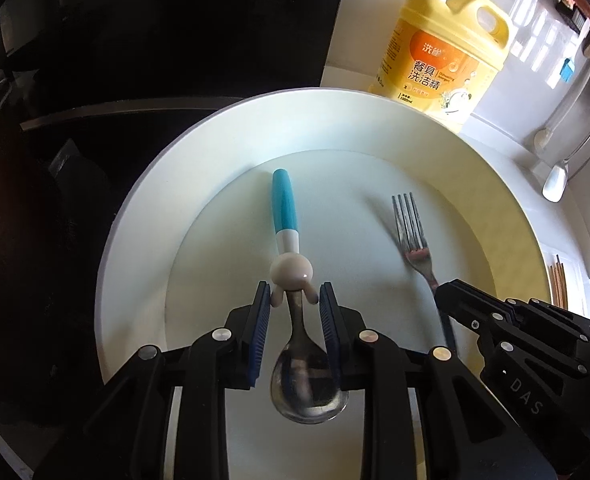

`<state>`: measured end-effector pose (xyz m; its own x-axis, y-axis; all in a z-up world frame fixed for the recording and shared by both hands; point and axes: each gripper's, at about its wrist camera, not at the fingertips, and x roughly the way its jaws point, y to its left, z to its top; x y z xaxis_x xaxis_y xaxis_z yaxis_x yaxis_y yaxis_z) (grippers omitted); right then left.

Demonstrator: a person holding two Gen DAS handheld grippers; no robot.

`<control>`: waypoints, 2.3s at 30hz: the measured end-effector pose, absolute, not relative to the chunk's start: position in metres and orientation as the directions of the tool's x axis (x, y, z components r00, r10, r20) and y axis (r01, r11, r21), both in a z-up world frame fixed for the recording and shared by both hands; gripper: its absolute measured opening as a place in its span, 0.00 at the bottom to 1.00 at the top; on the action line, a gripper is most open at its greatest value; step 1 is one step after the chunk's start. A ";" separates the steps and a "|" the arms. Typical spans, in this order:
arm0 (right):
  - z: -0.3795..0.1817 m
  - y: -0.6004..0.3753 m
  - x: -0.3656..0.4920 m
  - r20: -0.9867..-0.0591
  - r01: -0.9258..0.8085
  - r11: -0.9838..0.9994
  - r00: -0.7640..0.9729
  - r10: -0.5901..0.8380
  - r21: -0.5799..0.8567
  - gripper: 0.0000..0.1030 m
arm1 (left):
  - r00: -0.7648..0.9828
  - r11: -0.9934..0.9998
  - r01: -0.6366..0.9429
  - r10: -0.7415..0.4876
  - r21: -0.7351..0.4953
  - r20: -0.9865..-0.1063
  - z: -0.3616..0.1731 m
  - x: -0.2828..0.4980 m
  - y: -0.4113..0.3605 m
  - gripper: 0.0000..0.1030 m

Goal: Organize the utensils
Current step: 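Carry the spoon and fork with both tools over the white basin, then open both tools to drop the spoon and fork into the basin, then move both tools back to the chopsticks on the cutting board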

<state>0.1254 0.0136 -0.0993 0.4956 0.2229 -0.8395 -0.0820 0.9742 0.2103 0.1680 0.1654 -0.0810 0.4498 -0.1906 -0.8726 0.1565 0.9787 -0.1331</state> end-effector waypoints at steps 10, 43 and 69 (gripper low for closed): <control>-0.082 0.005 0.115 -0.817 -0.083 0.977 0.536 0.210 0.196 0.36 | 0.512 0.988 0.141 -0.133 -0.070 -0.849 -0.052 0.154 0.168 0.70; -0.036 -0.156 -0.069 -0.796 -0.085 0.981 0.574 0.192 0.175 0.60 | 0.554 0.994 0.052 -0.108 -0.095 -0.825 -0.001 -0.011 0.072 0.92; -0.090 -0.261 -0.096 -0.799 0.247 0.963 0.598 -0.062 0.110 0.61 | 0.513 0.941 0.327 -0.254 -0.087 -0.820 -0.052 -0.006 -0.062 0.94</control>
<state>-0.0965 -0.2608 -0.0898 0.5981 -0.0623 -0.7990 0.2471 0.9628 0.1099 -0.0058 -0.0621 -0.0518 0.5134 -0.2539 -0.8197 0.3267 0.9411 -0.0869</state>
